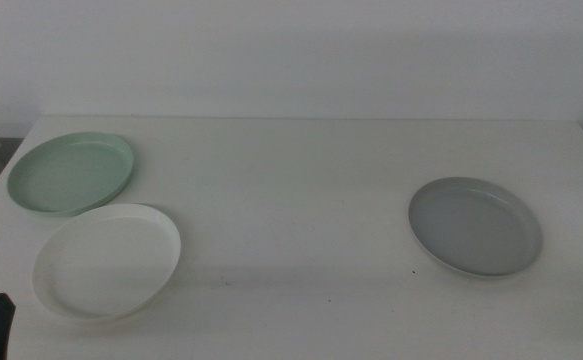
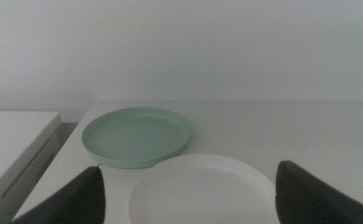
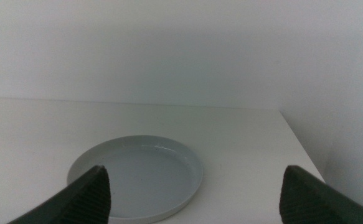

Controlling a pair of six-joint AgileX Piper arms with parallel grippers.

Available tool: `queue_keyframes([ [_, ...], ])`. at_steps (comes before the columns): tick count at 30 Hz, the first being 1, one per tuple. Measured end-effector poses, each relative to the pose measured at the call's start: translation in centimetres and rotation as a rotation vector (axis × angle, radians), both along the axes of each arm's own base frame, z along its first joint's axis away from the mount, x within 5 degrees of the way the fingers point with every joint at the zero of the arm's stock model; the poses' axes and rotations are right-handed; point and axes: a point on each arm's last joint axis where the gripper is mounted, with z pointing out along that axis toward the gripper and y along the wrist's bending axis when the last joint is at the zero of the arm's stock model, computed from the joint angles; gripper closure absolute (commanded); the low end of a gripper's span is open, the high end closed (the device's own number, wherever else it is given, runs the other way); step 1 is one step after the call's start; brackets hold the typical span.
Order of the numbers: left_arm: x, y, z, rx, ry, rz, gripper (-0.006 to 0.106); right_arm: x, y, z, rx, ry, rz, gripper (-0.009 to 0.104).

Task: Stack the three bowls on top of each other.

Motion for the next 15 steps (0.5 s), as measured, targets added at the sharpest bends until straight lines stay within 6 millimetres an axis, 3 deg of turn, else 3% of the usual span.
queue_keyframes([
  [5,-0.1,0.3,0.6,0.0,0.0,0.059,0.007,0.0,0.0,0.0,0.0,0.0,0.0,0.007],
  [9,-0.5,0.7,3.0,0.0,0.01,0.13,0.007,0.0,0.0,0.0,0.0,0.0,0.0,0.007],
  [15,-0.3,0.7,7.6,0.006,0.203,0.135,0.007,0.0,0.0,0.0,0.0,0.0,0.0,0.007],
])
